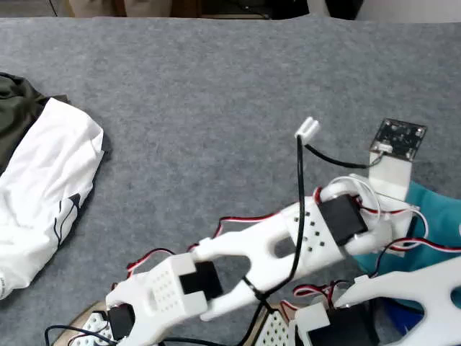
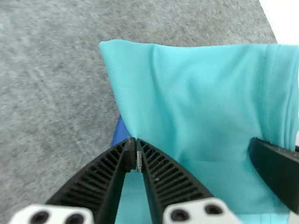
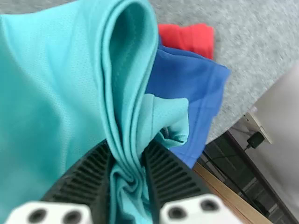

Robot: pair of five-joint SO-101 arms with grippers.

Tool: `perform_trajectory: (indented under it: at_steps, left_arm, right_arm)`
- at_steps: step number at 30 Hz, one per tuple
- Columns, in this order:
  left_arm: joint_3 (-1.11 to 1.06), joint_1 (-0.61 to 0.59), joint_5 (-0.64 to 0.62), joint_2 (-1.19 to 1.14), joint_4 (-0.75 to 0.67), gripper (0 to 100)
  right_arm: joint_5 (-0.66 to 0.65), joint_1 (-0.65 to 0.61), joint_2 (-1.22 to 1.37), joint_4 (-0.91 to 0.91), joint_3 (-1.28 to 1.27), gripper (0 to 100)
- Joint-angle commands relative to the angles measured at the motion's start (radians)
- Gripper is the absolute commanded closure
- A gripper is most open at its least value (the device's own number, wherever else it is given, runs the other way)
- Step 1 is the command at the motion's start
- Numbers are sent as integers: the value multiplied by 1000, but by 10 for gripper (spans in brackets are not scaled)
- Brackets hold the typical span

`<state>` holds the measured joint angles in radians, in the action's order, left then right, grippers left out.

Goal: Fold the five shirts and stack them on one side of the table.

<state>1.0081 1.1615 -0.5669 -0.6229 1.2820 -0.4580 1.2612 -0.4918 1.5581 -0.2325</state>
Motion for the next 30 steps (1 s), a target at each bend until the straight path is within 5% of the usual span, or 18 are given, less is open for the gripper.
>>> perform_trajectory:
  at_steps: [1,9,30]
  left_arm:
    - [109,20,-3,-13,-12,981]
    - [213,26,3,-77,41,981]
    - [213,18,5,-217,2,979]
  right_arm:
    - [-28,64,-25,-40,1,994]
    - [-55,165,-24,-91,-4,994]
    - [-68,188,94,-118,-48,989]
